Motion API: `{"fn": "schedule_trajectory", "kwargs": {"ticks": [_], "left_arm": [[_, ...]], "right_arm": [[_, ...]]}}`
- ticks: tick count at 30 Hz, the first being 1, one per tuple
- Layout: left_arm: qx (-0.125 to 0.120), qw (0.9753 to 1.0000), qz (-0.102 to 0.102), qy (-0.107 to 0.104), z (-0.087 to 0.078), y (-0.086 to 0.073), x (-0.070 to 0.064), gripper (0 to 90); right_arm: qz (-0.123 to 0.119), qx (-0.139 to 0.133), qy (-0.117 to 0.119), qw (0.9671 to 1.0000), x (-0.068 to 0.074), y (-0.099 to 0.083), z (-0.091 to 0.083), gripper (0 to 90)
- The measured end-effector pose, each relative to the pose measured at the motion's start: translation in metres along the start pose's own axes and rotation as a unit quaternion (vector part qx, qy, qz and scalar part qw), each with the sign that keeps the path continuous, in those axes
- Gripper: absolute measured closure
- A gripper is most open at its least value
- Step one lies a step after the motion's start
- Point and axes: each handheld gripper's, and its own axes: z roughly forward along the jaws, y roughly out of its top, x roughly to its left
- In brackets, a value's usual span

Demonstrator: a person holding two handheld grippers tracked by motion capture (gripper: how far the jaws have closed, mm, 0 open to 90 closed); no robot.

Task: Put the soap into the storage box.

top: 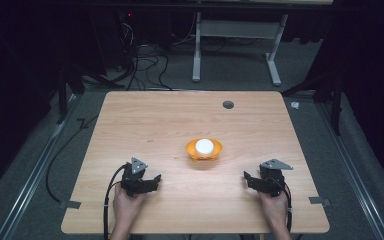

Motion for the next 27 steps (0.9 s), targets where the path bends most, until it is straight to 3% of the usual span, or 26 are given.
{"fn": "schedule_trajectory", "kwargs": {"ticks": [10, 27], "left_arm": [[0.0, 1.0, 0.0, 0.0, -0.0001, -0.0001, -0.0001, 21.9], [0.0, 1.0, -0.001, 0.001, -0.0002, -0.0002, 0.0, 21.9]], "right_arm": [[-0.014, 0.014, -0.013, 0.9997, 0.0033, 0.0019, 0.0038, 29.4], [-0.017, 0.015, -0.01, 0.9997, 0.0032, 0.0021, 0.0042, 28.2]]}}
